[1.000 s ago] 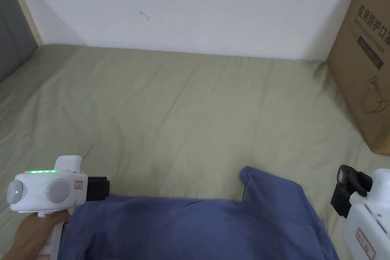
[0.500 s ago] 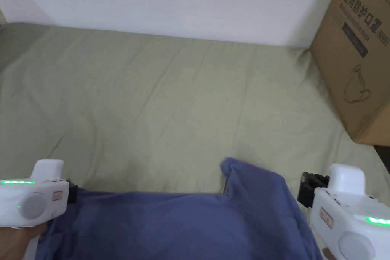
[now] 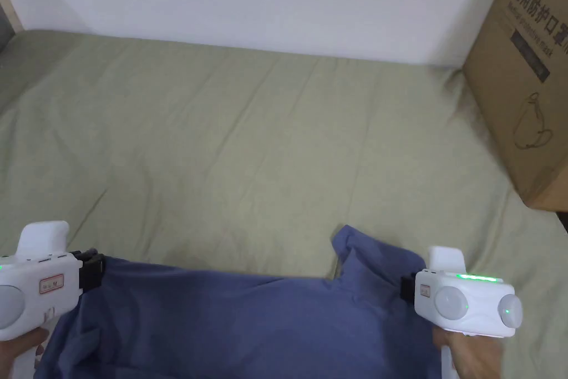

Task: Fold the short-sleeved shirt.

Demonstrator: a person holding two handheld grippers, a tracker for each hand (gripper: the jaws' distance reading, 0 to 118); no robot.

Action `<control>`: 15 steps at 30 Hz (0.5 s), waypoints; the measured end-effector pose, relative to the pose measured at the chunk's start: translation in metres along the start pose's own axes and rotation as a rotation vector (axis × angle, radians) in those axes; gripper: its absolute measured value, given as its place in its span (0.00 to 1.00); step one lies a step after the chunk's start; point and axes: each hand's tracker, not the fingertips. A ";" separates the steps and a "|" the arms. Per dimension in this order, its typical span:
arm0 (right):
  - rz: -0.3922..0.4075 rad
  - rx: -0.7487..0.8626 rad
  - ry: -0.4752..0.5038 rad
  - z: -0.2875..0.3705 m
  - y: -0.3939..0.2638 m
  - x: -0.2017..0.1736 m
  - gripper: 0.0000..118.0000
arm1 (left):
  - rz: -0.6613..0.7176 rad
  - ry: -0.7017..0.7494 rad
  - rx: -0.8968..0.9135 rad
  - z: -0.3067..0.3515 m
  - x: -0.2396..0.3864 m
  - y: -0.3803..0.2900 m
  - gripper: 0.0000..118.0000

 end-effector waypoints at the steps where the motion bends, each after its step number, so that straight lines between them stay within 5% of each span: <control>1: -0.005 -0.003 0.007 0.006 -0.001 0.001 0.00 | 0.006 0.003 0.000 0.002 -0.001 -0.002 0.04; 15: -0.127 0.340 0.231 0.217 -0.074 0.051 0.00 | 0.073 0.015 0.101 0.095 -0.012 -0.029 0.04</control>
